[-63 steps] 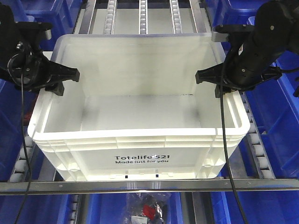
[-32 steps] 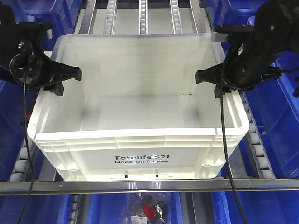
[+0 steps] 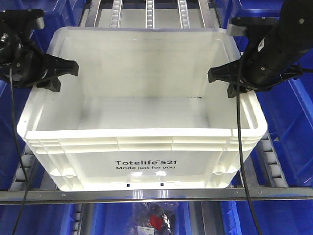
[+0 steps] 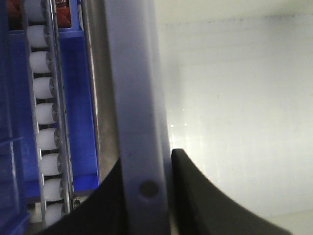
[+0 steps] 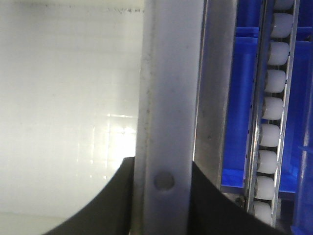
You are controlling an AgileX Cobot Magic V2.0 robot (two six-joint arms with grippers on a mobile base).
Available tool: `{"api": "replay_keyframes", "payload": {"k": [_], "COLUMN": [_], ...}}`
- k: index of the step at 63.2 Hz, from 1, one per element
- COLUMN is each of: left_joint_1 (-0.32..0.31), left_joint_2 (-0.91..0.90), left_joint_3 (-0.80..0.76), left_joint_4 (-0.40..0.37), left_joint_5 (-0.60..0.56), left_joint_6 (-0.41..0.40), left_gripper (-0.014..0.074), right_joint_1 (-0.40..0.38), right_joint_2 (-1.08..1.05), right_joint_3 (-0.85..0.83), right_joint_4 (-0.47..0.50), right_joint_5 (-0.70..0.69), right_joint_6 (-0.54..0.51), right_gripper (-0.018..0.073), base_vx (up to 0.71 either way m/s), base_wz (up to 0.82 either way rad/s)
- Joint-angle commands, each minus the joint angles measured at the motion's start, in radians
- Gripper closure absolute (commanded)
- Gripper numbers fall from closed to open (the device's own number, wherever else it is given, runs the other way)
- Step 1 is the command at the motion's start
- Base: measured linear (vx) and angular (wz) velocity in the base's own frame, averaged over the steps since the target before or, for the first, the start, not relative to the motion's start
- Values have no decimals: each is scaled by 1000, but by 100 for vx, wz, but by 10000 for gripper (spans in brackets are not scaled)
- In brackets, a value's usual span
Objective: Move bin from left to right shelf
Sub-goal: 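Pull the gripped tote off the roller shelf toward the robot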
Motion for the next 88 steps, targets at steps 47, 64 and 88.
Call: {"api": "replay_keyframes", "payload": {"k": [47, 64, 88], "left_joint_1": [3, 3, 3], "left_joint_2": [-137, -161, -163], "left_joint_3": [-33, -33, -33], "left_joint_4": [15, 15, 16], "left_joint_5": [-61, -66, -65], "left_joint_6": [11, 11, 11], "left_gripper": [488, 488, 488], "right_joint_1": [-6, -6, -6], "right_joint_2": [-161, -166, -166], "right_joint_3": [-37, -37, -37], "right_joint_4": [-31, -31, -31], "right_joint_5": [-100, -100, -91], "right_joint_6": [-8, -8, -8], "right_gripper": [503, 503, 503], "base_vx": [0, 0, 0], "base_wz": [0, 0, 0]}}
